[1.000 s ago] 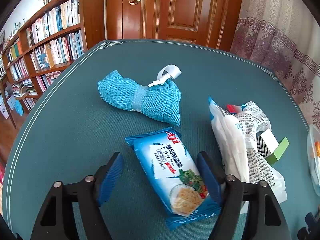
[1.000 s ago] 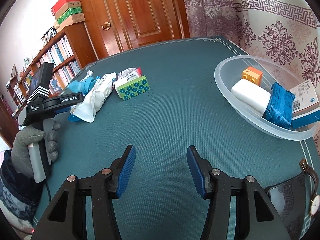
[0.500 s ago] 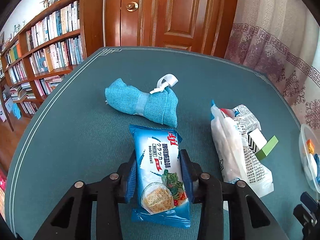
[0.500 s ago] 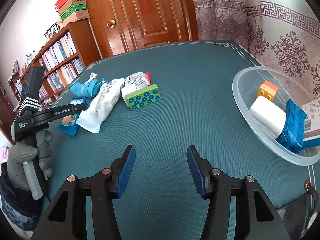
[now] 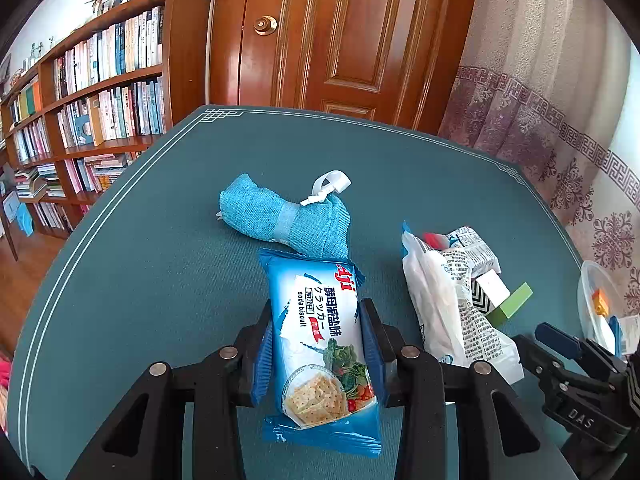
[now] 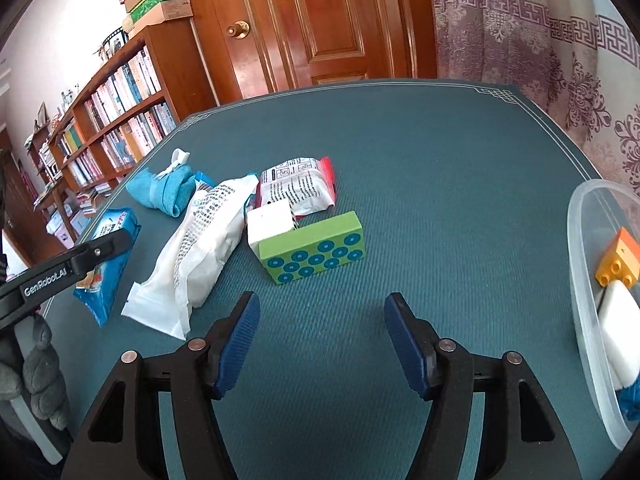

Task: Organize objects
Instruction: 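Lift the cracker packet with the left gripper while the right gripper grasps the green dotted block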

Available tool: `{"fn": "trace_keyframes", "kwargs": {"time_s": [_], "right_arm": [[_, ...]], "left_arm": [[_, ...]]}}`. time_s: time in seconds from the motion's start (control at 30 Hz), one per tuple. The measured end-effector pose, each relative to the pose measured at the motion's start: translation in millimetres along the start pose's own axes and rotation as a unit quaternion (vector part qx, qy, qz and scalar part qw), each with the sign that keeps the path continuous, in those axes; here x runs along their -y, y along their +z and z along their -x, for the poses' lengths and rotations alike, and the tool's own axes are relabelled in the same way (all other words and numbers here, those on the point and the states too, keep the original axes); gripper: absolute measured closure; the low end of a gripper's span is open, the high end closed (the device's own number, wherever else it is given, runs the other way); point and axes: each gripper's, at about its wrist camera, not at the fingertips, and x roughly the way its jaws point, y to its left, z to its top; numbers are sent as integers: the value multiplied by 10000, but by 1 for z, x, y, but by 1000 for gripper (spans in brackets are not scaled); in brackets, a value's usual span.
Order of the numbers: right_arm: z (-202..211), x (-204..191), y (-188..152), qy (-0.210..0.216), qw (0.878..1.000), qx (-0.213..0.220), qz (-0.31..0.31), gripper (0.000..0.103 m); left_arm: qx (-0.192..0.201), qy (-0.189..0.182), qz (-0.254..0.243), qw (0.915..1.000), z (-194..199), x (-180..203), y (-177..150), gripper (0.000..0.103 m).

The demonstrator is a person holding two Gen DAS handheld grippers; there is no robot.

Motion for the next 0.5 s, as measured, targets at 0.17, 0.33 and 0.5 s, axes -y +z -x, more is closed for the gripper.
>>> {"fn": "trace_keyframes", "kwargs": {"time_s": [0.17,0.33,0.5], "right_arm": [[-12,-7,10,-51,9999,-18,133,36],[-23,-13,17,-99,9995,-103,279,36],[-27,-12,20,-52,9996,-124,233,37]], "left_arm": [[47,-89,-2,9999,4,0,0,62],[63,-137,7,9999,6,0,0,62],[60,-143,14,9999,6,1,0,62]]}}
